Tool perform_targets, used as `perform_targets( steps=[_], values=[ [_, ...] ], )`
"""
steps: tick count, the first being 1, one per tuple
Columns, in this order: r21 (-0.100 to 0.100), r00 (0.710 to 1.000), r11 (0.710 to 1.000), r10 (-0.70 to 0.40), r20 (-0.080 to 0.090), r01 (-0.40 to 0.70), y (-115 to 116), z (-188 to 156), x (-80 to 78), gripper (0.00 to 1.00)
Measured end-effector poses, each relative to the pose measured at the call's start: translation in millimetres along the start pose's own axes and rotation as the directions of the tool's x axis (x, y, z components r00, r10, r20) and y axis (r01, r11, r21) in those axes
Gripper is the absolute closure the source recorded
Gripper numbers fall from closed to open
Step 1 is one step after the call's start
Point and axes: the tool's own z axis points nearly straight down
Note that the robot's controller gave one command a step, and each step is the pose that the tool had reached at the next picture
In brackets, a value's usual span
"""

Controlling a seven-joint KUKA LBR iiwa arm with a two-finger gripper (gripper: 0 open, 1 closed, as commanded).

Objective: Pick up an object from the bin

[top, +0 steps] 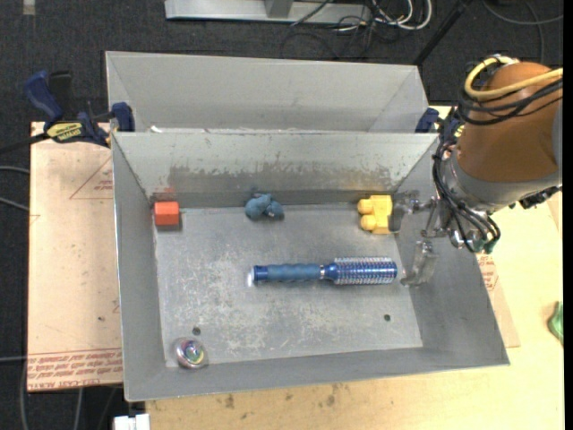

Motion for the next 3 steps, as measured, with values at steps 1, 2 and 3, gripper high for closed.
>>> perform_targets(
  steps=[1, 2, 3],
  values=[
    [0.0, 0.996, 0.996, -0.09, 0.001, 0.09, 46.1, 133.6, -53.1, 0.0],
    [0.002, 0.996, 0.996, -0.088, 0.006, 0.088, 44.7, 130.0, -54.1, 1.0],
    [0.002, 0.998, 0.998, -0.056, 0.018, 0.056, 39.6, 1.8, -60.9, 1.0]
  ],
)
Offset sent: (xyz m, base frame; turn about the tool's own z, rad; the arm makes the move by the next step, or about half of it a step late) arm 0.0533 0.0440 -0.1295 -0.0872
